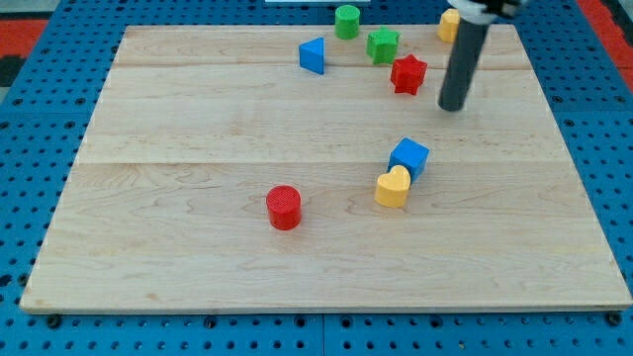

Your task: Push the blue cube to the bottom of red star

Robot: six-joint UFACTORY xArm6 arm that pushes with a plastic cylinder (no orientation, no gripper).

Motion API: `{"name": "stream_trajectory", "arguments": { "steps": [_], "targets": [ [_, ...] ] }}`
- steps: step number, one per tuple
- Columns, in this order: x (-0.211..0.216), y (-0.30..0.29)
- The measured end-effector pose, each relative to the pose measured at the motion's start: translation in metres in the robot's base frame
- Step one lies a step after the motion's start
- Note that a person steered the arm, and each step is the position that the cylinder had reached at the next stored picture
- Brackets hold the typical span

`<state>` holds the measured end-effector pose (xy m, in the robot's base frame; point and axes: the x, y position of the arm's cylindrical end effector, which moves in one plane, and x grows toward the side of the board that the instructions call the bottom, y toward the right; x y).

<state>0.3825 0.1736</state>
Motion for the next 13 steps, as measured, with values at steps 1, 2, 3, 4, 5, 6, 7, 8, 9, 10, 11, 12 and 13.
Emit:
{"name": "stream_trajectory", "arguments": {
  "steps": [1, 2, 3, 4, 5, 6, 7, 8, 9, 10, 11, 12, 13],
  "targets": [
    [0.076, 0.043],
    [0.164, -0.003],
    [0.140, -0.109],
    [0.093, -0.137],
    [0.137, -0.142],
    [0.171, -0.097],
    [0.168, -0.047],
    [0.134, -0.057],
    [0.098, -0.072],
    [0.064, -0.111],
    [0.077, -0.098],
    [0.057, -0.088],
    [0.035, -0.064]
  ]
}}
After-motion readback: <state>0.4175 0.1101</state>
